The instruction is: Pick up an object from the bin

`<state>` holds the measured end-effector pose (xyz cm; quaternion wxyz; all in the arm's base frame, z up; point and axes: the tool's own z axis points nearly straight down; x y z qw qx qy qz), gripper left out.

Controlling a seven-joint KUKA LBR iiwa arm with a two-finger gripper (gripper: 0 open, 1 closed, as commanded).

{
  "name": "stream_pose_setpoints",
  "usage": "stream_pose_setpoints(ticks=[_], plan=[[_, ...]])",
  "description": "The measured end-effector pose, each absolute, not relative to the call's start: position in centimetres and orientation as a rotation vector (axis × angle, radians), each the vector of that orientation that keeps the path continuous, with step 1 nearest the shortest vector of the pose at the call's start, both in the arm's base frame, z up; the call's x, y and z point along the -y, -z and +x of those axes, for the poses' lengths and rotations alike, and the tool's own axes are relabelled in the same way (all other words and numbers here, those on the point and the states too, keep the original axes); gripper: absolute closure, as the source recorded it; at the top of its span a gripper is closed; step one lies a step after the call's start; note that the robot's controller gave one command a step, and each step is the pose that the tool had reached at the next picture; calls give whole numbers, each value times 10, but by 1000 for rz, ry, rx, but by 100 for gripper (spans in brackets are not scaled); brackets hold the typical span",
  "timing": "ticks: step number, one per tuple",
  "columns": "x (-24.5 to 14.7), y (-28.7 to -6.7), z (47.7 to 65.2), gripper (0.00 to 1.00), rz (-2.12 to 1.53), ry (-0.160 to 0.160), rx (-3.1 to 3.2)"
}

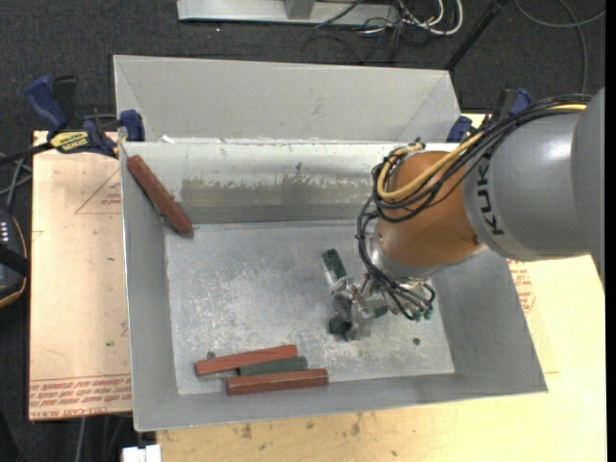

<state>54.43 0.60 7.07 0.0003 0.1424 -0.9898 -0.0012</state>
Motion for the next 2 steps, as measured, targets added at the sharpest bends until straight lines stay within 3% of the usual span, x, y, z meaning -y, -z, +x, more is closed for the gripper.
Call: stream_pose_setpoints(ticks=[1,2], plan=[[-6,-71,544,100,447,4,3109],[0,-235,557,100,549,0,3100]])
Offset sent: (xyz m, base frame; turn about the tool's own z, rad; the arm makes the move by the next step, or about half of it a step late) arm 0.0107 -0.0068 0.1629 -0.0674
